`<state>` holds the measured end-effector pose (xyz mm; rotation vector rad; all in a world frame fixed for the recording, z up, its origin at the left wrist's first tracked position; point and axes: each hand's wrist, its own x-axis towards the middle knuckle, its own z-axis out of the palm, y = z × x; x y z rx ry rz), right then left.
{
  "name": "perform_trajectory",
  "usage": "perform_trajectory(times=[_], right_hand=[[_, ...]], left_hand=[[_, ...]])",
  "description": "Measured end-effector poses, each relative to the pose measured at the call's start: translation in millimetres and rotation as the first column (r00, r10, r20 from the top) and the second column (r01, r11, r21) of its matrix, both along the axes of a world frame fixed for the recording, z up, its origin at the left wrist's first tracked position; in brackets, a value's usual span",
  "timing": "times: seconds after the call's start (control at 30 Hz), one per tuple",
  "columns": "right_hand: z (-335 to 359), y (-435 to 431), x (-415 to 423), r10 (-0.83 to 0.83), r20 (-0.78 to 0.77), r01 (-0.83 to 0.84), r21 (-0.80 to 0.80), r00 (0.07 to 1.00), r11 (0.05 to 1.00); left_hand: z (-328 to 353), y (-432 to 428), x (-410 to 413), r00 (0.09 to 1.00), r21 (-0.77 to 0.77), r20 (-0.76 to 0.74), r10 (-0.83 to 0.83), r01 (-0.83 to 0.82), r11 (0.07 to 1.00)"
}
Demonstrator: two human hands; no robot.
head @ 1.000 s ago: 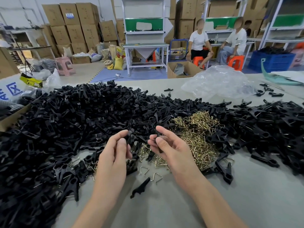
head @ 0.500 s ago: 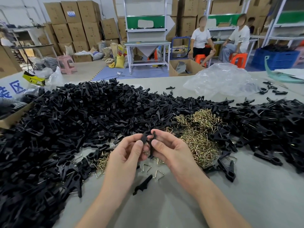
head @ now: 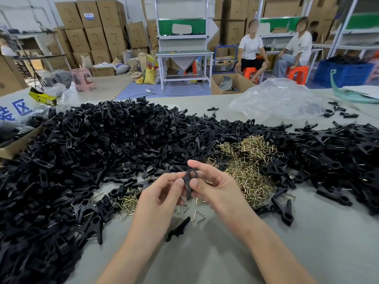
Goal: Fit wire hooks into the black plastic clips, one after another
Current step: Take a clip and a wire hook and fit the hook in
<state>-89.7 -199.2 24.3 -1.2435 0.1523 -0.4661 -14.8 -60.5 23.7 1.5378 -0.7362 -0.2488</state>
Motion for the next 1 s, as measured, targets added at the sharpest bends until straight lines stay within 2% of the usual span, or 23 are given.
perform_trajectory(times=[0.13, 0.23, 0.3, 0.37, 0.5, 0.57, 0.73, 0.83, 0.93, 1.0], right_hand=[[1.0, -5.2, 0.1, -0.072, 0.027, 0.074, -0.048, 0.997, 0.996], [1.6, -19.3, -2.1, -0.197, 0.090, 0.189, 0.087, 0.976, 0.978], [1.4, -28.6, -5.0, -0.265, 0.118, 0.237, 0.212, 0.957, 0.948], [1.1, -32.4, -5.3, -0.313, 0.136, 0.267, 0.279, 0.940, 0.923], [0.2, -29.3, -1.8, -0.346, 0.139, 0.296, 0.289, 0.928, 0.910], [-0.2, -28.0, -1.4, -0.345, 0.134, 0.298, 0.282, 0.929, 0.912], [-0.9, -27.7, -0.8, -0.352, 0.120, 0.307, 0.287, 0.928, 0.907], [-1.5, -27.6, 0.1, -0.355, 0.116, 0.311, 0.286, 0.928, 0.906], [-2.3, -28.3, 0.2, -0.357, 0.105, 0.318, 0.277, 0.928, 0.907], [-2.6, -28.6, -0.1, -0.354, 0.103, 0.316, 0.275, 0.929, 0.908]], left_hand=[[-0.7, 0.6, 2.1, 0.996, 0.054, 0.062, 0.056, -0.059, 0.997], [-5.7, 2.5, 5.2, 0.977, 0.151, 0.179, 0.113, -0.141, 0.978], [-9.9, 4.4, 6.3, 0.939, 0.302, 0.339, 0.054, -0.163, 0.939], [-12.2, 4.0, 3.1, 0.871, 0.415, 0.490, -0.037, -0.195, 0.889], [-16.7, -7.8, -3.7, 0.651, 0.464, 0.745, -0.150, -0.342, 0.817], [-19.9, -15.8, -4.1, 0.600, 0.503, 0.776, -0.196, -0.400, 0.766], [-23.1, -26.4, 0.2, 0.638, 0.611, 0.731, -0.243, -0.452, 0.650], [-22.3, -27.5, 0.2, 0.607, 0.596, 0.752, -0.256, -0.462, 0.657], [-20.1, -23.9, -1.0, 0.558, 0.510, 0.802, -0.214, -0.452, 0.732], [-19.7, -20.3, 1.0, 0.584, 0.473, 0.795, -0.161, -0.431, 0.768]])
